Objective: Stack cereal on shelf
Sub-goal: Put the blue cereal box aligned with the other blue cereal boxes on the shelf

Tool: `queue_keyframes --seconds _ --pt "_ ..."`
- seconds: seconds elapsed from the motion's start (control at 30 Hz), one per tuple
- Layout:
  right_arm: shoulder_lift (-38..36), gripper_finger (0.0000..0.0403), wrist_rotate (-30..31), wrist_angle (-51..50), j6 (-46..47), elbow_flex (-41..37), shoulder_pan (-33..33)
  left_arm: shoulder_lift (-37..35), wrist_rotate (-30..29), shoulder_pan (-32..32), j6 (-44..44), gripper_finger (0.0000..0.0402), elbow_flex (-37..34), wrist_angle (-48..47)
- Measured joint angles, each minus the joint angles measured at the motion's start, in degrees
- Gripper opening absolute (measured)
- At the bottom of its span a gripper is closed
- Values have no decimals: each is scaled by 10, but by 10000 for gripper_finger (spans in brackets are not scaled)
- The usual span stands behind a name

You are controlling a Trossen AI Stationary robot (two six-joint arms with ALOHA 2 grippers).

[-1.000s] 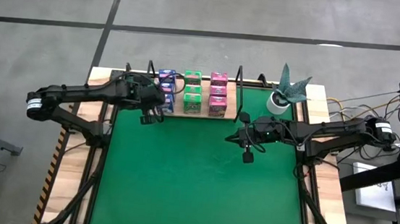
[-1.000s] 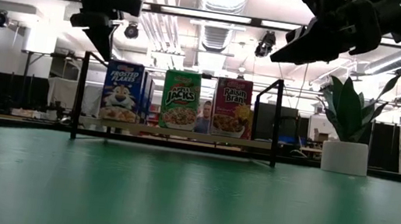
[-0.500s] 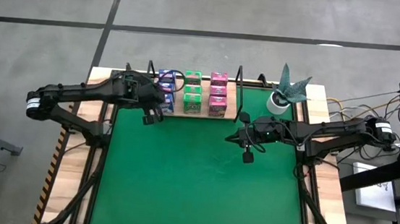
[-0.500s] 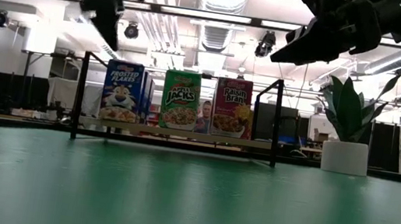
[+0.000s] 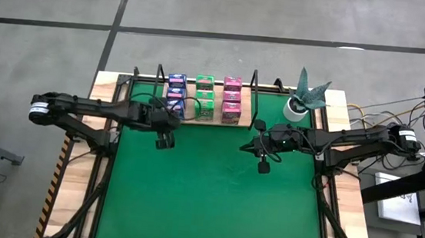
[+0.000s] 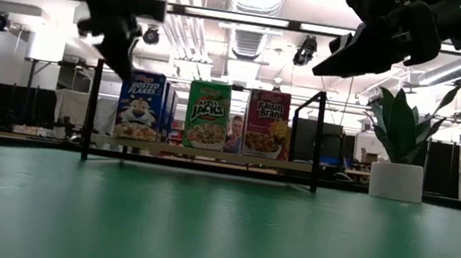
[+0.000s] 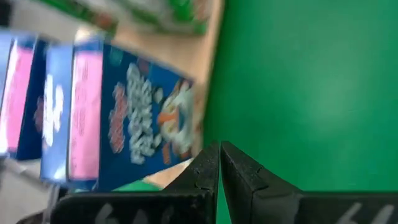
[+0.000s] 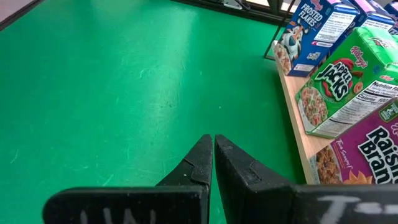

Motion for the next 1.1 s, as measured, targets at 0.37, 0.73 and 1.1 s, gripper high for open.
queue_keyframes --seconds 0.37,0.73,1.1 --pt "0 9 0 0 0 0 0 3 -114 8 -5 0 -65 64" --pt "0 9 0 0 -1 0 0 3 -118 27 0 0 -75 89" --pt "0 9 0 0 -1 0 0 3 -116 33 -1 0 -77 106"
